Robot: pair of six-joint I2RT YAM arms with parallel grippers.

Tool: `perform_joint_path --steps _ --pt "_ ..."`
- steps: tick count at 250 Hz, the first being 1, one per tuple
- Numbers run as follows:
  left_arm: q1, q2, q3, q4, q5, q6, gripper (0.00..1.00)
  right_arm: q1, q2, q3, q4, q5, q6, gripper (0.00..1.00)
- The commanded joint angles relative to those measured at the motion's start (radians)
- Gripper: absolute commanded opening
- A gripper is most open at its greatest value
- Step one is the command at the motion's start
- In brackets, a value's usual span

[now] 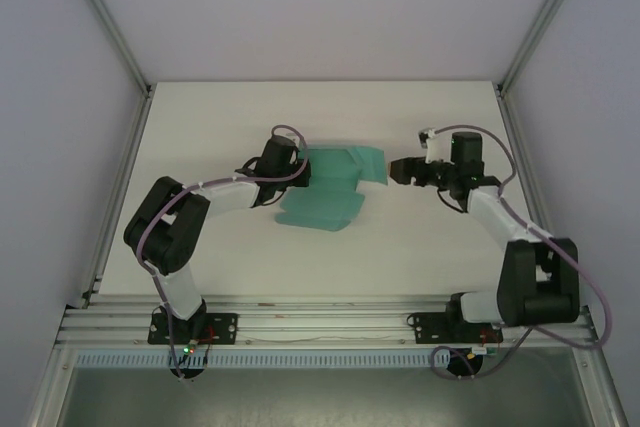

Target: Assemble paper box

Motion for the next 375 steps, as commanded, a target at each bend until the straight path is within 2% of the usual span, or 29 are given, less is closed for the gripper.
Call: perform_joint_path --steps 1,37,59,132,196,221,284,337,357,375 --pt "0.007 -0.041 -0.004 0.015 0.016 0.022 0.0 0.002 0.049 0.066 -0.007 -0.235 -0.074 0.64" --pt "0.007 -0.039 -0.002 0.02 0.023 0.023 0.0 0.027 0.098 0.103 -0.063 -0.261 -0.134 0.59" --pt "0.007 -0.033 0.007 0.01 0.021 0.023 0.0 0.048 0.13 0.129 -0.126 -0.302 -0.19 0.59" --pt "0.006 -0.018 0.021 -0.006 0.015 0.023 0.0 0.145 0.218 0.204 -0.18 -0.275 -0.238 0.56" --pt "0.005 -0.016 0.028 -0.022 -0.006 0.023 0.0 0.208 0.272 0.25 -0.122 -0.11 -0.144 0.55" --pt "0.005 -0.013 0.036 -0.042 -0.027 0.019 0.0 0.232 0.282 0.25 -0.075 -0.003 -0.079 0.55" --pt "-0.003 -0.012 0.036 -0.051 -0.04 0.034 0.0 0.333 0.288 0.242 0.007 0.285 -0.035 0.6" --pt "-0.016 -0.005 0.044 -0.069 -0.053 0.046 0.0 0.361 0.327 0.225 0.14 0.359 0.068 0.59" --pt "-0.025 0.001 0.054 -0.087 -0.072 0.053 0.0 0.38 0.346 0.225 0.173 0.403 0.085 0.57" --pt "-0.028 0.002 0.054 -0.087 -0.074 0.056 0.0 0.393 0.358 0.224 0.195 0.46 0.101 0.5"
